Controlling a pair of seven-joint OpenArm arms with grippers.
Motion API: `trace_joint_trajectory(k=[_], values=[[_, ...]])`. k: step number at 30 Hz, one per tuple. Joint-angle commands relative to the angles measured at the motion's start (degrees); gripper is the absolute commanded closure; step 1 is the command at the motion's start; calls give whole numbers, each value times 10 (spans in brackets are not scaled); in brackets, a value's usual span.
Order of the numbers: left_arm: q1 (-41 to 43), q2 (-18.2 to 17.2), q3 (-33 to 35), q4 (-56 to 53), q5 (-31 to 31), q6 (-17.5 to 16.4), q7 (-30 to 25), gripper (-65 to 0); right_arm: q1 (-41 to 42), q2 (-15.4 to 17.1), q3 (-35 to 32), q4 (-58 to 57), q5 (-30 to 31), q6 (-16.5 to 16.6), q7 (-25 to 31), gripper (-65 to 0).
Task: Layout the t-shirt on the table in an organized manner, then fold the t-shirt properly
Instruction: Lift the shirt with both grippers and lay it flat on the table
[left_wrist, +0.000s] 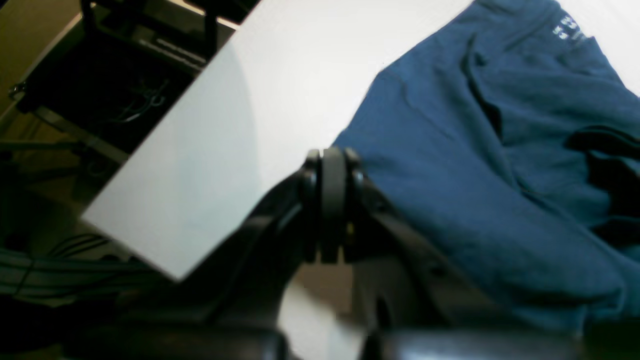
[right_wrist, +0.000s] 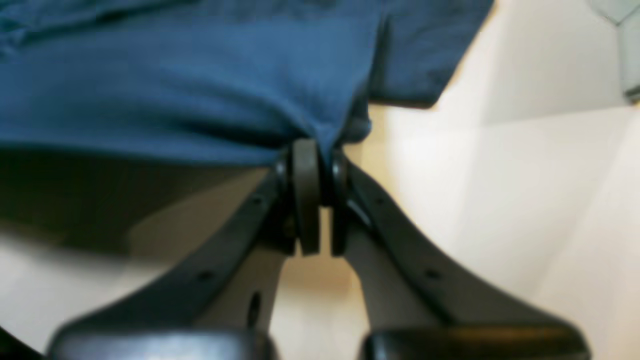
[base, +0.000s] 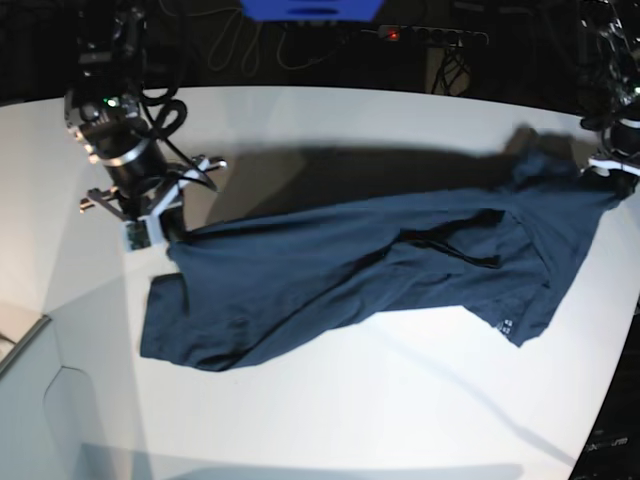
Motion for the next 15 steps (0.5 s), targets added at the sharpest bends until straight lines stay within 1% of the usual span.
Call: trace_joint_trajectory(k=[1,8,12,13,15], values=[[-3,-11,-3,5,0,1,-16,-3,-9,3,5,16,1,-1,10,0],[-2,-10,-2,5,-4,1,-15,-2,-78,4,8,18,1,-1,10,0],[0,-7,-2,5,-4,1,-15,-2,-100,4,5,19,1,0,10,0],[0,-4,-2,5,-2,1,-15,-2,-97,4,5,19,1,12,10,0],[0,-2,-2,11,-2,1,-15,-2,-88,4,8,18,1,46,10,0]])
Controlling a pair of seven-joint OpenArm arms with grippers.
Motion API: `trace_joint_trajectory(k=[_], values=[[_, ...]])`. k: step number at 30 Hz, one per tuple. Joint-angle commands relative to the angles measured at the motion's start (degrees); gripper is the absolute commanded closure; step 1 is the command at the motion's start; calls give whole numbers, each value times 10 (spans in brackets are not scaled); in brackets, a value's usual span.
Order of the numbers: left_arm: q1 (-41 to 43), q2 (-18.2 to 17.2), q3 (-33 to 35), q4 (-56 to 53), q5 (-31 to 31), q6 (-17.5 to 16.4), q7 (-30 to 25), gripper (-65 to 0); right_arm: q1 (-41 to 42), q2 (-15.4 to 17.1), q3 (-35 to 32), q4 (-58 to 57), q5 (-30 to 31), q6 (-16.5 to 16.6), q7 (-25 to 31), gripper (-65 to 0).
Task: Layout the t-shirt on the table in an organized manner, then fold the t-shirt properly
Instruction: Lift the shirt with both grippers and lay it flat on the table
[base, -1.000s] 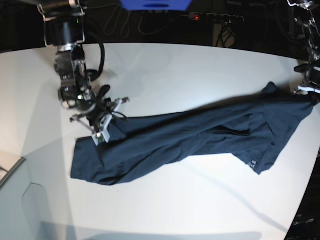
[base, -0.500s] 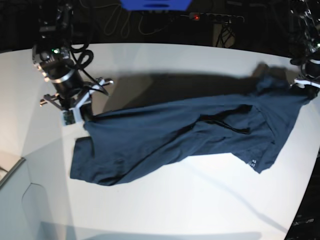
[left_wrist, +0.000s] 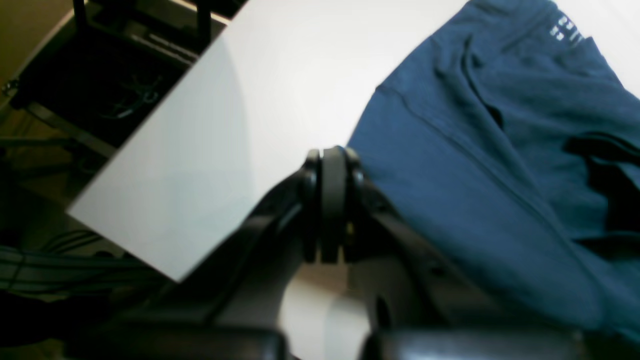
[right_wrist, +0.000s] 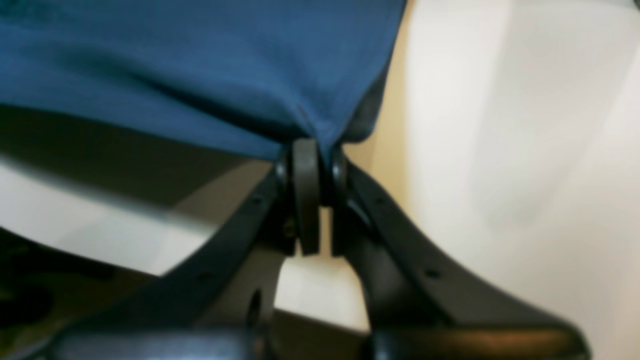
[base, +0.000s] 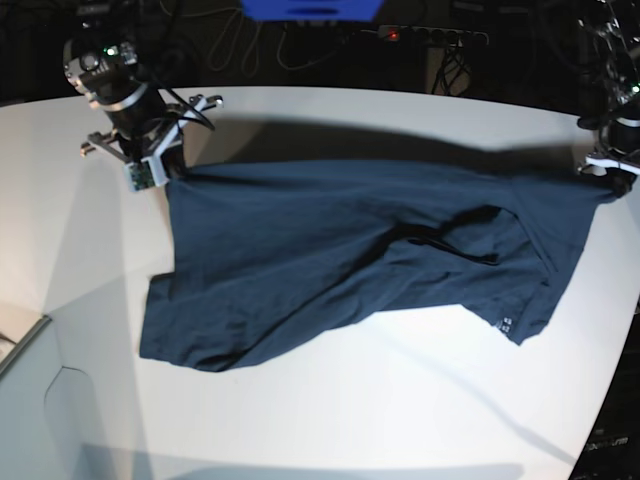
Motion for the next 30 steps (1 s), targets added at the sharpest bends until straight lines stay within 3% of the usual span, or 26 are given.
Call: trace_joint_trajectory(k=[1,5,9,17,25,30], values=[[-4,-9,-2,15,-4,1,-16,-2,18,2,2,11,5,22,13,0],[-47,-11,42,15,0,6,-16,-2,96,6,2,9,3,30,8,0],[-125,-14,85,16,0,7,8,-1,218,21,1,5,3,30,-46,0],[-409,-14,158,-16,1,7,137,-1,509,28,2,-141,3,30,-56,0],[-644,-11,252,-86,1,8,138,-1,749,56,13,-362,4,30,81,0],[-740,-10,259,-93,0,8,138,-1,857,77,40,-398,4,30,113,0]])
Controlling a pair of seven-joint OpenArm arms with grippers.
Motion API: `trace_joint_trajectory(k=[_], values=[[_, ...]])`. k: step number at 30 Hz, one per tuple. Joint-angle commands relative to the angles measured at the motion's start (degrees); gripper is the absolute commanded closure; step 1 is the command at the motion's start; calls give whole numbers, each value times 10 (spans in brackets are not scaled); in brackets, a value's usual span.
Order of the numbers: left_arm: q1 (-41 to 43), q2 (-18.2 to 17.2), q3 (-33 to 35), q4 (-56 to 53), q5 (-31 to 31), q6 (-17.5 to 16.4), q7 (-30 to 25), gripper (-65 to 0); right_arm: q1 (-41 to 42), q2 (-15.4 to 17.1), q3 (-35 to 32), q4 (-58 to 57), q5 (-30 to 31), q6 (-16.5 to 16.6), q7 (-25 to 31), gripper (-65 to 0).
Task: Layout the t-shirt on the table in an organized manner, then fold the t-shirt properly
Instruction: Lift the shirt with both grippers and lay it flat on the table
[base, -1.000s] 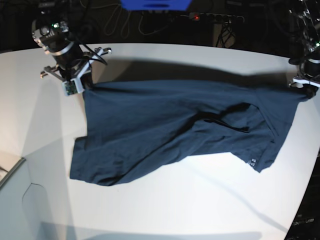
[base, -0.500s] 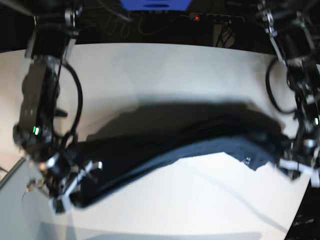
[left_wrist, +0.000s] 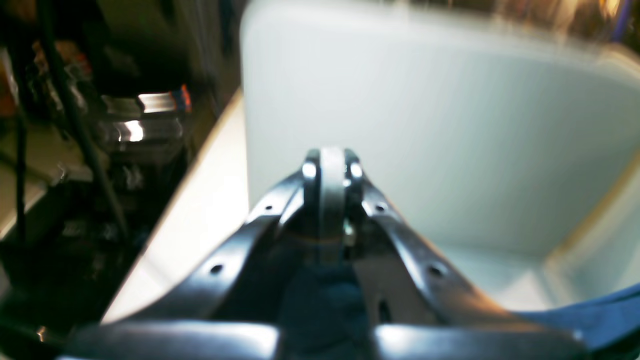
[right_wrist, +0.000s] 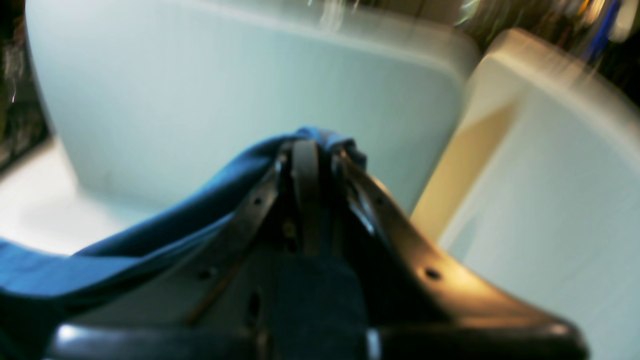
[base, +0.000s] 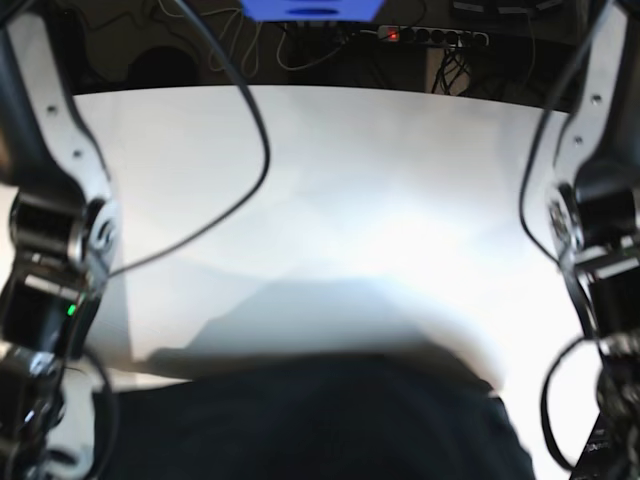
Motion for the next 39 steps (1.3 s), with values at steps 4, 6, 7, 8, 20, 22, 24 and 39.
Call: trace_joint_trajectory(k=[4,6,7,8,20,22,24,39], values=[[-61,-9,-1,23,-7,0,-16,-1,74,30,7,27,10,-3,18,0],[-60,-10,-2,45,-8,0,-15,-1,72,41,7,56,10,-3,16,0],[-51,-13,-2,56,-8,0,-15,-1,62,43,7,70,10,-3,16,0],[-41,-21,-3,66,-9,0,-15,-1,42,46,9,83,10,-3,16,0],[230,-9,-45,298,-10,0,-11,-1,-316,-9,96,284,10,-3,23,0],[293,6,-64,343,-10,0,-11,-1,-374,-21,102,308,10,-3,42,0],[362,29,-75,386,-10,0,-10,-1,-440,-26,105,322,10,-3,72,0],[698,122,-199,368,-10,-7,-17,-1,-689,-27,177,322,10,-2,190,0]])
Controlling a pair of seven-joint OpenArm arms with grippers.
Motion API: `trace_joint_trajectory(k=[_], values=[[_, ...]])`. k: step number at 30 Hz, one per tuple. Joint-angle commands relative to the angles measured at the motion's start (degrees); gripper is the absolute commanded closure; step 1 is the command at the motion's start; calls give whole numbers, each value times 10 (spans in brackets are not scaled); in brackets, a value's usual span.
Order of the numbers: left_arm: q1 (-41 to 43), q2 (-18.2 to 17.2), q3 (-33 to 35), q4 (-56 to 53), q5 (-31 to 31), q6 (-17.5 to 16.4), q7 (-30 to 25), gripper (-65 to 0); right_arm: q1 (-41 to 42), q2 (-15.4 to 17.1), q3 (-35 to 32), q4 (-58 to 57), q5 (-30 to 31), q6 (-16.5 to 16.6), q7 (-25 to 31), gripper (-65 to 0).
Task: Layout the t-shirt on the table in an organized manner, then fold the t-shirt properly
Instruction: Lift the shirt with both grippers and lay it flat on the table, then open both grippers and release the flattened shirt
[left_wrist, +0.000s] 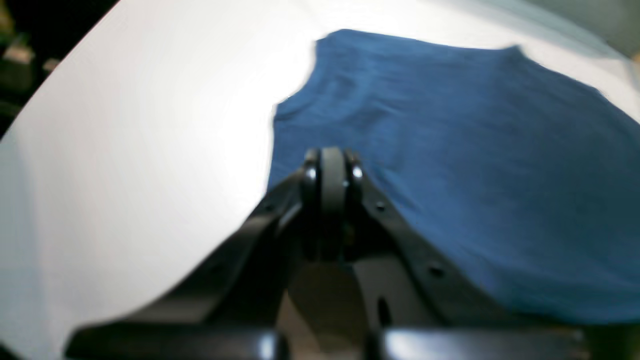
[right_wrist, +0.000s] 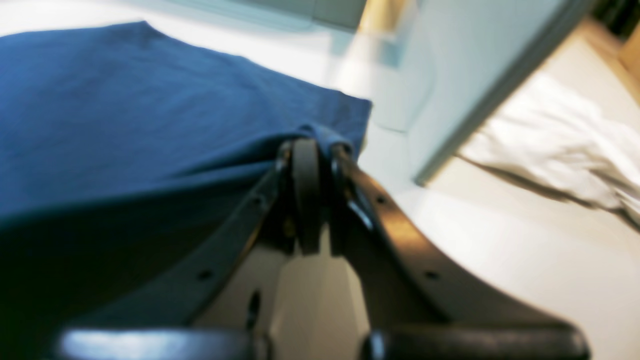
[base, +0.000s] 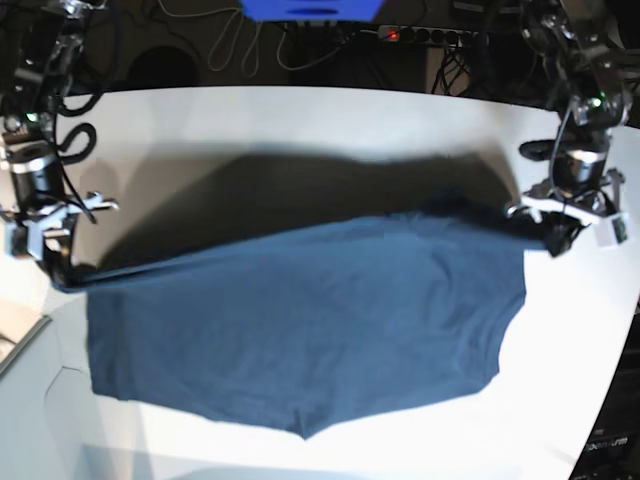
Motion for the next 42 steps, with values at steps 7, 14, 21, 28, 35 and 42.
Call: trace_joint_trajectory(k=[7,14,21,28,35,42], values=[[-8,-7,-79,-46,-4,2,-17,-1,-70,5,-16,12,10,-4,22,0],[-10,-7,-83,-62,-23,2,-16,-1,-99,-24,-18,12,10,-4,22,0],[-9,-8,-93,-62,-19,2,-11,-4,-157,-27,-48,11,10,-4,22,0],[-12,-34,-105,-62,-22,2,-10,-91,-174,-51,-70,10,8,-4,18,-64],[-15,-56,-107,-51,-23,2,-10,-320,-208,-63,-68,38,8,-4,22,-265],[3,-13,-96,21,-40,2,-10,-320,-200,-80,-52,76,8,-4,22,-268]])
